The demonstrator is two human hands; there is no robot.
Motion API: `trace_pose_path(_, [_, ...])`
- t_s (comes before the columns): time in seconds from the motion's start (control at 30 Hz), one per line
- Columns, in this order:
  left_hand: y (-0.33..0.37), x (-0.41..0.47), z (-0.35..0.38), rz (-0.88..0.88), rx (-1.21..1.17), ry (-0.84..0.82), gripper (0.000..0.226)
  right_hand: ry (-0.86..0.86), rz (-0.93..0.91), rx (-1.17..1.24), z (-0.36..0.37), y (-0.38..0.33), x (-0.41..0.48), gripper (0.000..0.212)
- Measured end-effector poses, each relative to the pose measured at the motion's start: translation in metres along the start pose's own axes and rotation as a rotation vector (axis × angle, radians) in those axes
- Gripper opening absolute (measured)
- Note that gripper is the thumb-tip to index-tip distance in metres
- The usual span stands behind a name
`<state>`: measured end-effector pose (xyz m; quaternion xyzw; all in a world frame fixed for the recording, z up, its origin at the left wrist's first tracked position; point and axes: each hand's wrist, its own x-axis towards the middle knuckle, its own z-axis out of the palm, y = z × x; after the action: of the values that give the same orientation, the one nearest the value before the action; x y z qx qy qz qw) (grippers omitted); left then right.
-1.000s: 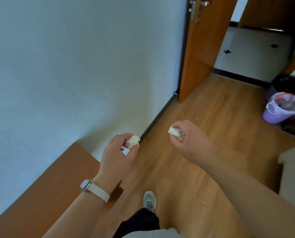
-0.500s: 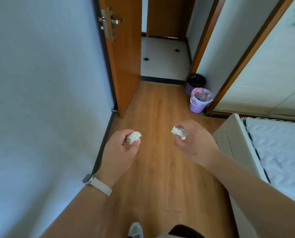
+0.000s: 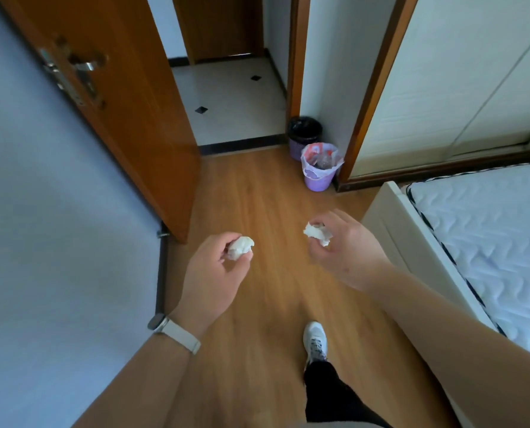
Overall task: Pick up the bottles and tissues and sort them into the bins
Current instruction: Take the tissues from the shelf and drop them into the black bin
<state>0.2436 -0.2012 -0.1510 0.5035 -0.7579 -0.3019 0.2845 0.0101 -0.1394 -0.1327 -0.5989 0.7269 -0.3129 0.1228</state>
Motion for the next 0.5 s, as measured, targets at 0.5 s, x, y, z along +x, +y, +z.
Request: trace_pose_path(0.5, [0.07, 0.237, 0.074, 0.055, 0.138, -0.031, 0.032, -0.073, 0.045, 0.1, -0.04, 0.107, 0.226, 0.022])
